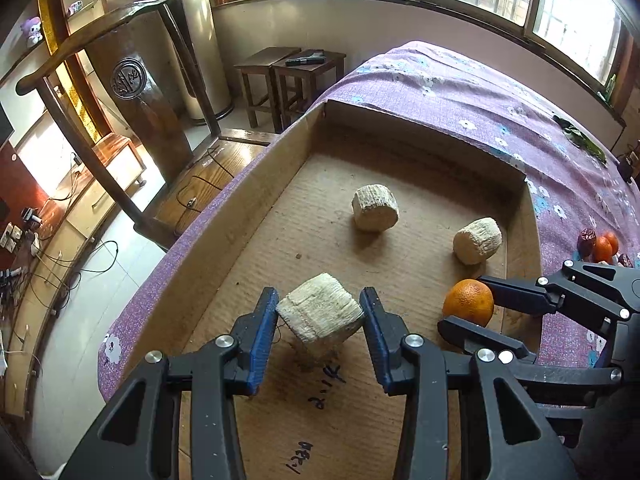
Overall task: Organize fruits
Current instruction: 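Carry chunk and mandarin into the box and open both tools to release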
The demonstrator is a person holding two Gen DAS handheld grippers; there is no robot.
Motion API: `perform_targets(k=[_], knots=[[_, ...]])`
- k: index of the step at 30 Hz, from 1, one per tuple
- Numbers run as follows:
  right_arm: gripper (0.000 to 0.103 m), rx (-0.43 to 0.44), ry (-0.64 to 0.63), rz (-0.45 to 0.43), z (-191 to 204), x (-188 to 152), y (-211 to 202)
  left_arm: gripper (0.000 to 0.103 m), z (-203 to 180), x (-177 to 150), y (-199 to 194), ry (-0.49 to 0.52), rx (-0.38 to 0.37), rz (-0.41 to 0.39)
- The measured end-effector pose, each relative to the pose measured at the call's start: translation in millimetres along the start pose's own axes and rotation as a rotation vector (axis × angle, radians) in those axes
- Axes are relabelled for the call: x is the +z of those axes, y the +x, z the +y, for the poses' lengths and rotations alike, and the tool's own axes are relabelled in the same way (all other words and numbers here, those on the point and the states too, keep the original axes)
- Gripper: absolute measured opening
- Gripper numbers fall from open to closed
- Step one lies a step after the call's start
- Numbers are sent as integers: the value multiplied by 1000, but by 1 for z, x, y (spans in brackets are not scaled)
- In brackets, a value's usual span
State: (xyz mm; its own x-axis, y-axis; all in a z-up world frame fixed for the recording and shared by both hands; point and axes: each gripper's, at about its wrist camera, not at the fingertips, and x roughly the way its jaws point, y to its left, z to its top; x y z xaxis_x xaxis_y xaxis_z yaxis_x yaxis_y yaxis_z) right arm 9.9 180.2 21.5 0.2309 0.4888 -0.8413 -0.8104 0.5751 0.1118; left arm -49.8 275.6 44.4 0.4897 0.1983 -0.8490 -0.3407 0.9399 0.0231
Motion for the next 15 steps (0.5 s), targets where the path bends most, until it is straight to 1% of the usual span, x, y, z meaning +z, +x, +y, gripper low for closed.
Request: perform_targets(k=[9, 10, 12, 13, 15], knots=[[38, -1, 5, -2, 0, -1, 2, 43, 1, -1, 1, -14, 12, 6], [38, 1, 8, -3, 0, -2, 1, 45, 1, 0, 1, -16, 15, 2], [39, 4, 11, -4, 1, -2, -1, 55, 2, 0, -1, -22, 10, -5], [40, 5, 10, -5, 2, -2, -2, 58, 2, 1, -1, -25, 6, -7], [41, 7, 8, -5, 3, -3, -4, 68, 2, 1, -2, -31, 5, -10]])
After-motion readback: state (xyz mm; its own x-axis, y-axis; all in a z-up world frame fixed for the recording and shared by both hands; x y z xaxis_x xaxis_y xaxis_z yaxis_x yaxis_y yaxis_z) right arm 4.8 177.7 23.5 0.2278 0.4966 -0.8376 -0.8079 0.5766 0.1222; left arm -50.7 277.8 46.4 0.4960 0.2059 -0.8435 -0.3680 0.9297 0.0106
